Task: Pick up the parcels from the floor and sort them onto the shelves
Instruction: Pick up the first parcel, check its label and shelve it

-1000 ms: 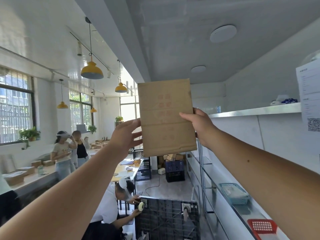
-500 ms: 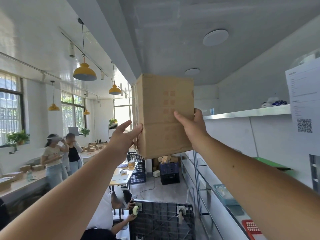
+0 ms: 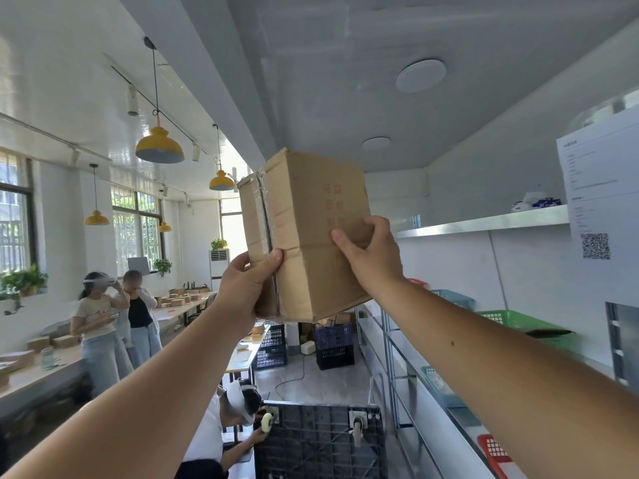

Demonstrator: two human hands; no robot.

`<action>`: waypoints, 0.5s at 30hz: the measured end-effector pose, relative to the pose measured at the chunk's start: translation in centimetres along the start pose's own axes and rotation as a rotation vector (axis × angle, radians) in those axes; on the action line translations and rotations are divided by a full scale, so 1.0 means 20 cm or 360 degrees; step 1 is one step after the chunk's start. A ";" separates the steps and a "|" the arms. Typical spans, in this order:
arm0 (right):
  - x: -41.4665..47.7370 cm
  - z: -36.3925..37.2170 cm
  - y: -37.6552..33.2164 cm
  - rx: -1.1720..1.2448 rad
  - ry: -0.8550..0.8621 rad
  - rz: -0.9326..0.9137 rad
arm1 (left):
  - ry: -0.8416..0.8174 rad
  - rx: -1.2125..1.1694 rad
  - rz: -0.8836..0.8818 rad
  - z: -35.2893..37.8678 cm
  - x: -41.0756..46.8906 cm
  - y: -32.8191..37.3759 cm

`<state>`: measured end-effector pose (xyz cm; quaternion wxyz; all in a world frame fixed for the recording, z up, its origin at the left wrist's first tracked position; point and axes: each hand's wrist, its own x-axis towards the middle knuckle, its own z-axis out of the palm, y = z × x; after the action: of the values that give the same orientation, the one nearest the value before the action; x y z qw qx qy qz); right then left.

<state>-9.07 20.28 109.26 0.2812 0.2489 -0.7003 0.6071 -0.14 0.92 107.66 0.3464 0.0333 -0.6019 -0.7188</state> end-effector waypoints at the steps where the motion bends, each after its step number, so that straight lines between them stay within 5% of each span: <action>1: 0.00 0.01 0.01 -0.0098 0.0004 0.0025 | 0.0027 -0.0008 0.0001 0.00 0.00 0.00; 4: 0.01 0.04 0.01 -0.0155 -0.0142 0.0072 | 0.0094 -0.0068 0.0002 0.03 -0.01 0.01; 10: -0.02 0.03 0.00 0.0597 -0.0723 0.0467 | 0.0153 -0.0223 -0.0108 0.05 0.00 0.02; 15: -0.03 0.03 0.02 0.0703 -0.0878 0.0384 | 0.0215 -0.0138 -0.0145 0.03 0.03 0.03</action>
<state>-8.95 19.77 108.59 -0.0520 0.3734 -0.6262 0.6824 -0.62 1.05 108.48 0.3542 0.0939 -0.5435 -0.7552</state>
